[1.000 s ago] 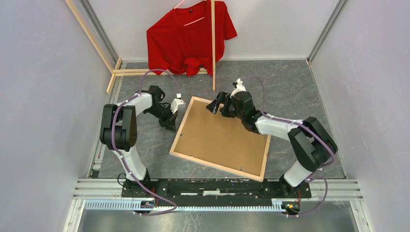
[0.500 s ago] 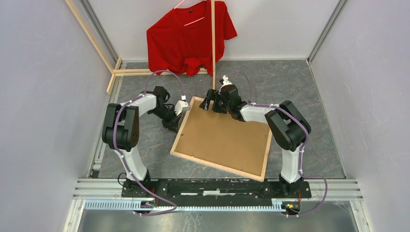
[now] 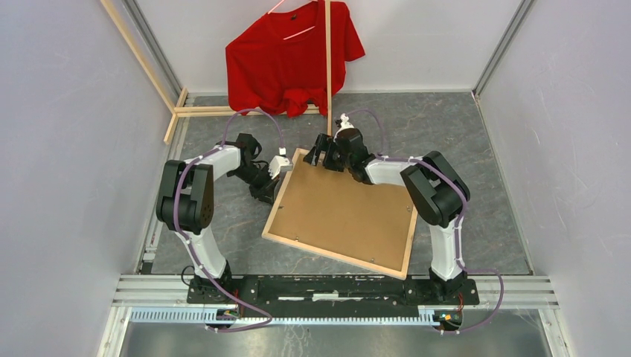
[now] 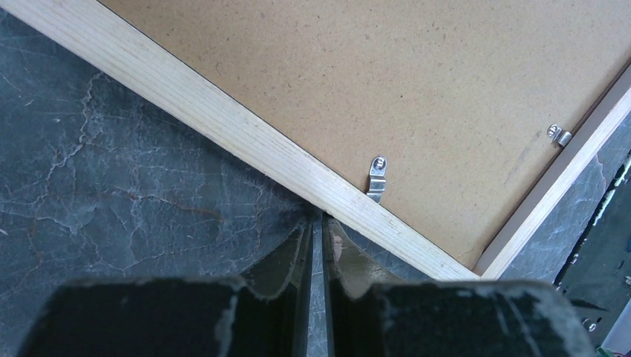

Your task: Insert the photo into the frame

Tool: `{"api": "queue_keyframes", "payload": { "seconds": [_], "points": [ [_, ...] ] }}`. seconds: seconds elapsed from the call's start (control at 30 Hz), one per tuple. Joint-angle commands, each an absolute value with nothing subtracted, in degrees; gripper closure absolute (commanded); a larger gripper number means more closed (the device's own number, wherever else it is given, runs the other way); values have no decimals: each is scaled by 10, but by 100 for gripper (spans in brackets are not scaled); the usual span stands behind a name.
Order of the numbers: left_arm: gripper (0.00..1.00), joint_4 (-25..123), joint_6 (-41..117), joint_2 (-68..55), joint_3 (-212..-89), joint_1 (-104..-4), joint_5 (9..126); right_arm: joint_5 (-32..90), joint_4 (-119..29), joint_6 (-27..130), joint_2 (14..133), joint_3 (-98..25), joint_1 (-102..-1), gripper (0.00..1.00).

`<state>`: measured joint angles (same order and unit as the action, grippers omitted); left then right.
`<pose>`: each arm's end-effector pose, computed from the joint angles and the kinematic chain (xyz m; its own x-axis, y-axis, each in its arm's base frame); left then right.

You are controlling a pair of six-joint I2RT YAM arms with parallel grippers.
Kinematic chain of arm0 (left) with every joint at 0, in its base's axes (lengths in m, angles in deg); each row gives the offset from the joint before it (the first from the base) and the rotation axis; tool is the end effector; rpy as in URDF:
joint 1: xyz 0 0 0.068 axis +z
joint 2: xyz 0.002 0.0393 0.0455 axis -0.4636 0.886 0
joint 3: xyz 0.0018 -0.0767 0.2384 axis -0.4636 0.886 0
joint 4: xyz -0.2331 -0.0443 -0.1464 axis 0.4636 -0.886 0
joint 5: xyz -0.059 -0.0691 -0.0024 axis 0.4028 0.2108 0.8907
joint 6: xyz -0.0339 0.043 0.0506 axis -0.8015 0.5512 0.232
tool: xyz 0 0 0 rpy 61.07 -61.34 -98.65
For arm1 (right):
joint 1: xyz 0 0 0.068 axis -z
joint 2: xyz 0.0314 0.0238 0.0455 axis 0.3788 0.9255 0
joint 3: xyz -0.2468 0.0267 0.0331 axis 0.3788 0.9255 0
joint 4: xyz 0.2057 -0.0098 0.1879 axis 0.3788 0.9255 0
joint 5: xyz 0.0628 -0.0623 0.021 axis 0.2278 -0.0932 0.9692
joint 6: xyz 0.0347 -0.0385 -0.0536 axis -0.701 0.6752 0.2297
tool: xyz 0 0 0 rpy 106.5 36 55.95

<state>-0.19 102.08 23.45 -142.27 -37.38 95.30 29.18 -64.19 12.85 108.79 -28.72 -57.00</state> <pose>0.3139 -0.0913 0.0928 -0.4733 0.7355 -0.4848 0.8775 0.3453 -0.3328 0.3765 0.2720 0.1016 -0.7622 0.3264 -0.5590 -0.1754 0.7271 0.6637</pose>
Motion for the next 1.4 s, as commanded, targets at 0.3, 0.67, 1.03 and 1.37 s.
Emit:
{"api": "queue_keyframes", "payload": {
  "seconds": [0.3, 0.67, 1.03, 1.37],
  "points": [
    [84, -21, 1048, 227, -1394, -397, 1003, 252, -628, 117, 1119, -315, -569, 13],
    [84, -20, 1049, 223, -1393, -396, 1004, 243, -652, 108, 1110, -307, -578, 13],
    [85, 25, 1035, 223, -1394, -387, 927, 160, -426, 207, 739, -75, -479, 2],
    [85, 38, 1036, 179, -1330, -409, 908, 151, -344, 264, 486, 168, -290, 2]
  ]
}}
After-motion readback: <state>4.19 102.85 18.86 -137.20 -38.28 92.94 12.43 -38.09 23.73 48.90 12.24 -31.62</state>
